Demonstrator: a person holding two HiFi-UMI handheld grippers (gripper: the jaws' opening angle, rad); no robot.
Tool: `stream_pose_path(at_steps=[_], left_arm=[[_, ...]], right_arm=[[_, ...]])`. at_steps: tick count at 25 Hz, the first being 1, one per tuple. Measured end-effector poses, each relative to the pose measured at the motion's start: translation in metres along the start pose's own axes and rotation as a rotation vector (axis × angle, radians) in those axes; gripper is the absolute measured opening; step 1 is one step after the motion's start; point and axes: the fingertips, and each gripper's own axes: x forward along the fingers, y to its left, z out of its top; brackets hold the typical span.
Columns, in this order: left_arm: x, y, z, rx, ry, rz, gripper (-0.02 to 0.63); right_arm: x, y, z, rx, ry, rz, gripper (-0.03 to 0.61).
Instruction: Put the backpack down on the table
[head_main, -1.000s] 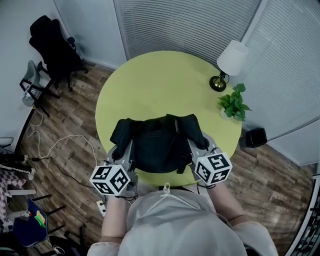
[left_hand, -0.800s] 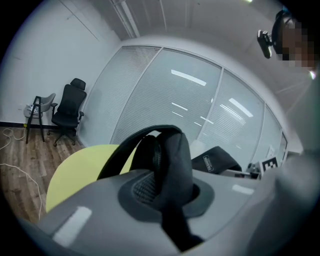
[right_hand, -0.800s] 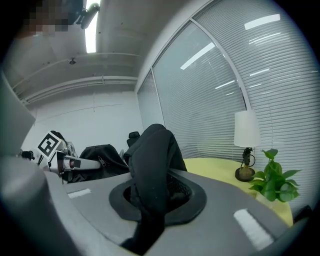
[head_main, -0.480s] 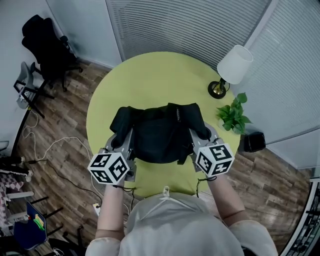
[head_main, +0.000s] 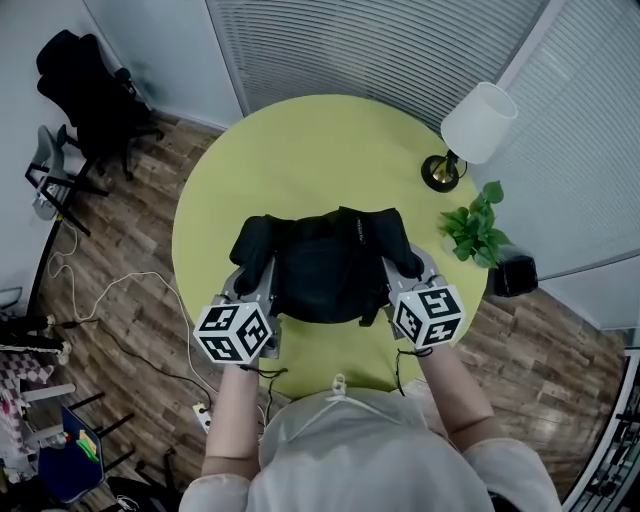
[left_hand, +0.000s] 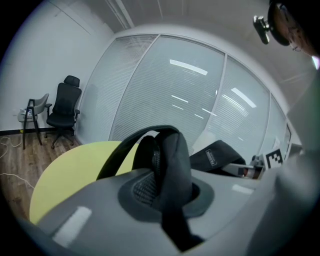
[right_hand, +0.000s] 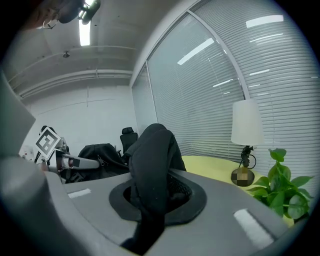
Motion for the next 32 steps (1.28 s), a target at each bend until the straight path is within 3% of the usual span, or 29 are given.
stream_pose_path(at_steps=[14,20,32], left_arm=[[0.004,0.02,-0.033,0.065,0.044,0.012,0.037],[0.006,0.015,-0.035,0.186,0.038,-0.02,0.038],[0.01,0.02,-0.057,0.264,0.061,-0.003,0.04]], right_arm=[[0.0,0.005,-0.025,-0.027,0.009,-0.041,0.041],[-0.001,0.0,-0.033,-0.041,0.011,-0.083,0.043],[-0.005,-0.009,-0.068,-0.063,0.051,-0.166,0.048]])
